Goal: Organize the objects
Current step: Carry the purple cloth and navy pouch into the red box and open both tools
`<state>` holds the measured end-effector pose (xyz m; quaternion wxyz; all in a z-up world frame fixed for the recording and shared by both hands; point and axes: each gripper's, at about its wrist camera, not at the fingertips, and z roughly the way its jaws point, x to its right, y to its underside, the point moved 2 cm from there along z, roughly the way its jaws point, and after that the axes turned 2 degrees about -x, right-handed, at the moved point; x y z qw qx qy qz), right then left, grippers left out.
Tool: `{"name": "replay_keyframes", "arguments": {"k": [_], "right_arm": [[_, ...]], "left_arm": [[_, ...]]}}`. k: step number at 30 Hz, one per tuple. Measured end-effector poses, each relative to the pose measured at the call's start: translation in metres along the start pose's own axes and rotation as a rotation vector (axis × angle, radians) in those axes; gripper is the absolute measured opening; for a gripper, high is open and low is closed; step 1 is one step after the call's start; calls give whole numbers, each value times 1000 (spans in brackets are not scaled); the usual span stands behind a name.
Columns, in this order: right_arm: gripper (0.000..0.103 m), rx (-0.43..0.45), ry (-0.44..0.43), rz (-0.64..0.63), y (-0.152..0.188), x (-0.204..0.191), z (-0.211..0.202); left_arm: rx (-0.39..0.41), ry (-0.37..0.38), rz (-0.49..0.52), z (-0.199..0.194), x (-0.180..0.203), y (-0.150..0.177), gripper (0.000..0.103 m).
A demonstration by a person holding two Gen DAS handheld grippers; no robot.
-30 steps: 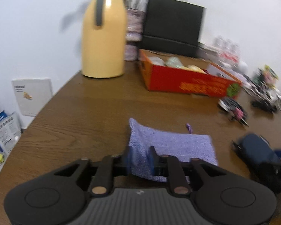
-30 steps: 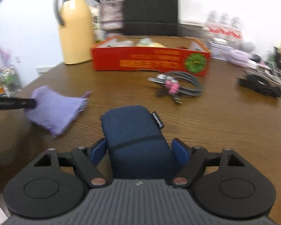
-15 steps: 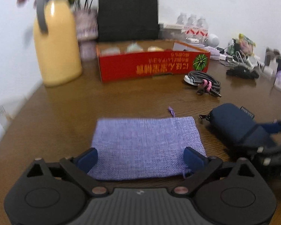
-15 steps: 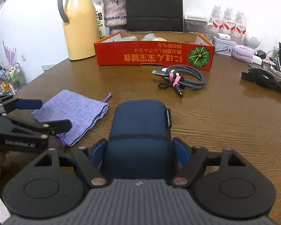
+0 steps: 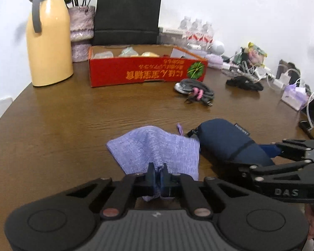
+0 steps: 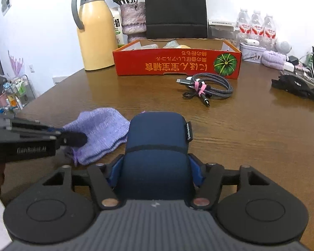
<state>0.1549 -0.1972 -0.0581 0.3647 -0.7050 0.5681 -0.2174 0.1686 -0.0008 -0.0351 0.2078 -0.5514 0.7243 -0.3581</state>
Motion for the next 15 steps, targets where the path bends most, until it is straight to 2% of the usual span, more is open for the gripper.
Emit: {"name": "replay_keyframes", "arguments": {"k": [4, 9, 12, 15], "right_arm": [[63, 17, -11, -1, 3, -1, -26], [63, 87, -52, 15, -19, 8, -46], [63, 126, -53, 23, -55, 29, -38], [63, 193, -29, -14, -115, 52, -23]], "left_arm": [[71, 14, -5, -28, 7, -8, 2], [132, 3, -3, -28, -2, -43, 2], [197, -8, 26, -19, -12, -89, 2], [239, 2, 50, 1, -29, -153, 3]]}}
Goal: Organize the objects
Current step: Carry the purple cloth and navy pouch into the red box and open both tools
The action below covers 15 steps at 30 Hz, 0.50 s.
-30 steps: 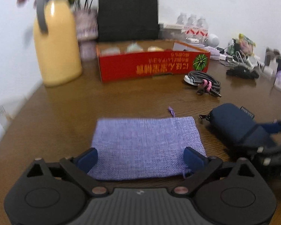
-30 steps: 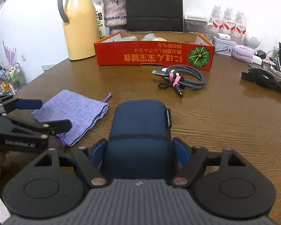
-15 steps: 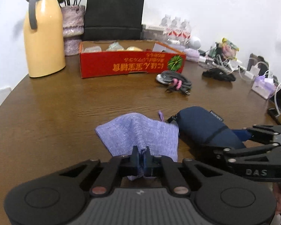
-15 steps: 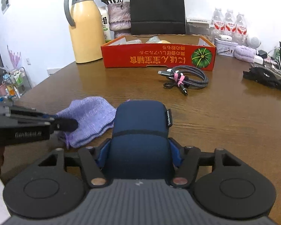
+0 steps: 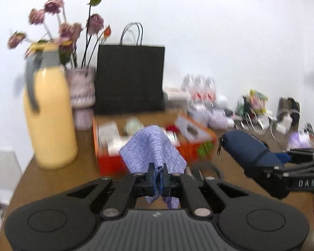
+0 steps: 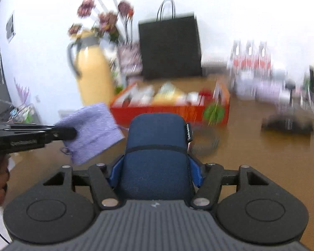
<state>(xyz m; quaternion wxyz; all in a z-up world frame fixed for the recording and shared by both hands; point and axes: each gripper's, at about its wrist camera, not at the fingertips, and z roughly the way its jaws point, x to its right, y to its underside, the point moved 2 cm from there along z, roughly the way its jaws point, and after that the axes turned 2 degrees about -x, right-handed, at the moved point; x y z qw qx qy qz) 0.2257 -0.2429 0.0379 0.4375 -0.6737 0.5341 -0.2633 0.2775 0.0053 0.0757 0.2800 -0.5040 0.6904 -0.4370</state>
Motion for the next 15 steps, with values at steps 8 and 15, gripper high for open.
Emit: {"name": "replay_keyframes", "arguments": {"k": [8, 15], "right_arm": [[63, -95, 83, 26, -124, 58, 162], [69, -278, 244, 6, -106, 74, 276]], "left_arm": [[-89, -106, -104, 150, -62, -83, 3], [-318, -206, -39, 227, -64, -39, 47]]}}
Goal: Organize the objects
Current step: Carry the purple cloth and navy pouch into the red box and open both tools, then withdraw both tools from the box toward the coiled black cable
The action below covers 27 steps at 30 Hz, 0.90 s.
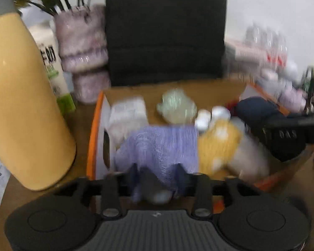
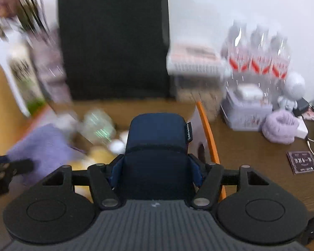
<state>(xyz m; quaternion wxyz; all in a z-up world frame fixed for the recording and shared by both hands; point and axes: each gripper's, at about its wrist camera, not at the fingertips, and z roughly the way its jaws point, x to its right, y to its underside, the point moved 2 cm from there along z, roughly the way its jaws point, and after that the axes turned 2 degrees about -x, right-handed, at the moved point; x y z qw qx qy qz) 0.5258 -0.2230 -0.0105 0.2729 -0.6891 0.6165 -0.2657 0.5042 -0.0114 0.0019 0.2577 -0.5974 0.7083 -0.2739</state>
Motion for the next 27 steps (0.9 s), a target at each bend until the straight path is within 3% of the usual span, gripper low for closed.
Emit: {"name": "replay_keyframes", "arguments": {"k": [1, 3, 6, 10, 14, 18, 22, 25, 27], "right_arm": [[72, -3, 7, -26, 4, -3, 5], [102, 31, 21, -42, 8, -5, 2], [103, 103, 15, -8, -1, 0, -19], [103, 162, -25, 20, -14, 7, -57], [103, 196, -40, 32, -3, 13, -96], [103, 221, -132, 104, 52, 21, -143], [103, 244, -201, 179, 125, 15, -191], [103, 293, -209, 233, 176, 5, -230], [103, 324, -176, 254, 205, -1, -251]], "left_arm": [[24, 23, 7, -4, -1, 4, 48], [53, 44, -1, -15, -3, 7, 60], [118, 68, -34, -41, -9, -3, 70], [219, 17, -45, -80, -15, -16, 79], [257, 27, -68, -122, -13, -2, 81], [283, 110, -122, -173, -5, 55, 84], [345, 213, -91, -227, 20, 126, 90], [376, 236, -66, -254, 33, 168, 96], [324, 224, -63, -257, 37, 185, 97]]}}
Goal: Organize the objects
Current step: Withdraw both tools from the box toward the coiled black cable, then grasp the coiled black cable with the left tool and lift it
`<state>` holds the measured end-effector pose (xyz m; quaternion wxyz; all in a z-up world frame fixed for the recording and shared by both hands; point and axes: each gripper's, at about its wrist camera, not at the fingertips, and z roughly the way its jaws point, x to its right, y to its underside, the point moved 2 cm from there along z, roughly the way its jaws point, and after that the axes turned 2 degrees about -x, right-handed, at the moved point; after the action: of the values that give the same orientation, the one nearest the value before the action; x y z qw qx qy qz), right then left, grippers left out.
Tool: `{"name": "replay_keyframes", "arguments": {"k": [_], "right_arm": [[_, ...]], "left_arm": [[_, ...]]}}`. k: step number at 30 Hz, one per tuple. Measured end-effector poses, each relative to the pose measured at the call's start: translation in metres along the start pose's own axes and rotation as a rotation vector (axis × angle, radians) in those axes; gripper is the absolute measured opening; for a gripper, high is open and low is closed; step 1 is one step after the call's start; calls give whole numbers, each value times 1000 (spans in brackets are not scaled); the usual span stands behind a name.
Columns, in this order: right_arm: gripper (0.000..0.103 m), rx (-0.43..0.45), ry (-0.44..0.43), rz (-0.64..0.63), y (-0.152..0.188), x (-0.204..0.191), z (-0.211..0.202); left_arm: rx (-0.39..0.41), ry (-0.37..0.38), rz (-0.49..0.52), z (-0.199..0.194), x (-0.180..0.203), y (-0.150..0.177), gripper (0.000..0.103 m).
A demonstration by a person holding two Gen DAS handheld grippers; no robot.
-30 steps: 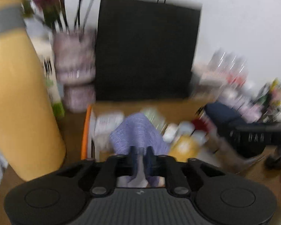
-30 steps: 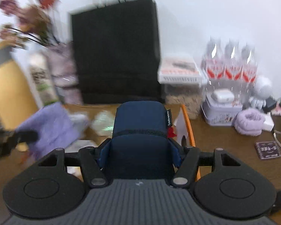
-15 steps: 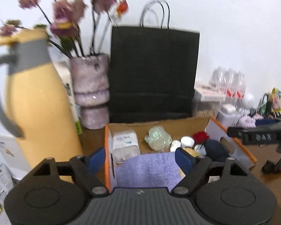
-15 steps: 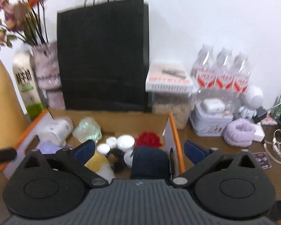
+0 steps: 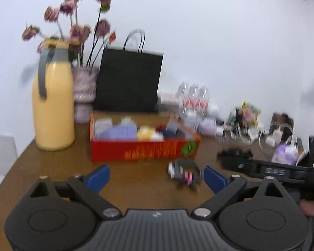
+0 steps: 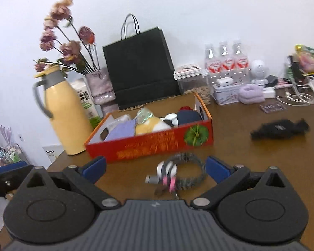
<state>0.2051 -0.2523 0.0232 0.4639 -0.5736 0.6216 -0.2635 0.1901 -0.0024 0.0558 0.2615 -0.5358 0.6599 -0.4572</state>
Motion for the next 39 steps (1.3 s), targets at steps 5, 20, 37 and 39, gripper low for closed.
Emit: {"name": "replay_keyframes", "arguments": {"k": [5, 20, 37, 39], "right_arm": [[103, -12, 56, -49, 32, -11, -34], [103, -17, 62, -114, 51, -12, -37], [73, -166, 3, -138, -21, 65, 125], [69, -213, 38, -168, -25, 66, 153]], "left_arm": [[-83, -46, 43, -6, 5, 12, 96], [-97, -118, 34, 13, 5, 23, 96], [-227, 107, 63, 190, 14, 2, 78], [-222, 131, 72, 202, 18, 2, 70]]}}
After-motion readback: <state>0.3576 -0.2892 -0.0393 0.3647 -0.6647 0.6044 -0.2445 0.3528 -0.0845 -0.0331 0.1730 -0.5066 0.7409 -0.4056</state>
